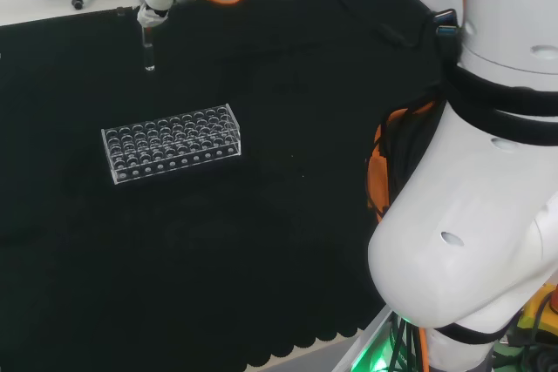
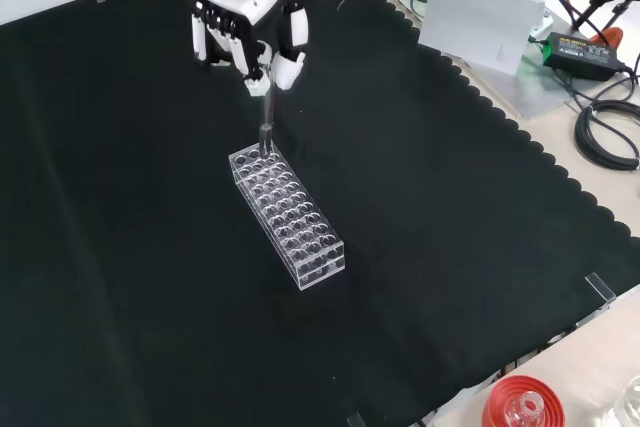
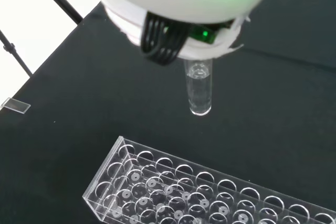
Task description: Shake the test tube.
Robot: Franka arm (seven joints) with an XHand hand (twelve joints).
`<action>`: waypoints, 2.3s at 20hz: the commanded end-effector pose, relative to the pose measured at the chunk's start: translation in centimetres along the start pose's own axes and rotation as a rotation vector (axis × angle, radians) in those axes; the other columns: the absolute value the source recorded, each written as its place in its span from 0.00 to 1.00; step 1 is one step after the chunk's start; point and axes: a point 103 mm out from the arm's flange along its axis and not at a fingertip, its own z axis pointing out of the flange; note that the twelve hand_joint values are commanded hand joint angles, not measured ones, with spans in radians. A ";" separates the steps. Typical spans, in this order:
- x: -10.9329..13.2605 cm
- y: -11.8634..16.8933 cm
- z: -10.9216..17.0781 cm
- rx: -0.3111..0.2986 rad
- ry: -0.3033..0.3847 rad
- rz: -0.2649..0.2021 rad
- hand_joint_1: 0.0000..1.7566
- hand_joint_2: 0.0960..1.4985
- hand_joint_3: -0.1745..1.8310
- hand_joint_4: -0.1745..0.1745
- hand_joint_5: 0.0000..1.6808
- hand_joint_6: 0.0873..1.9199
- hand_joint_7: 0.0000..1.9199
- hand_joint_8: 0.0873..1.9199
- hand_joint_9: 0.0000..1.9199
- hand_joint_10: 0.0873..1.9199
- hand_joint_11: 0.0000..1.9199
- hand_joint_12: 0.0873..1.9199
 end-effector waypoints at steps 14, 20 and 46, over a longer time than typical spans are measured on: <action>9.7 1.1 -0.1 -0.014 0.109 -0.212 0.82 0.39 0.35 0.00 0.89 0.04 0.98 0.07 0.78 0.08 0.53 0.58; 6.4 0.7 1.0 0.017 0.057 -0.134 0.82 0.39 0.35 0.00 0.89 0.04 0.98 0.07 0.78 0.08 0.53 0.58; 3.1 2.1 2.2 0.049 0.054 -0.045 0.82 0.39 0.35 0.00 0.89 0.04 0.98 0.07 0.78 0.08 0.53 0.58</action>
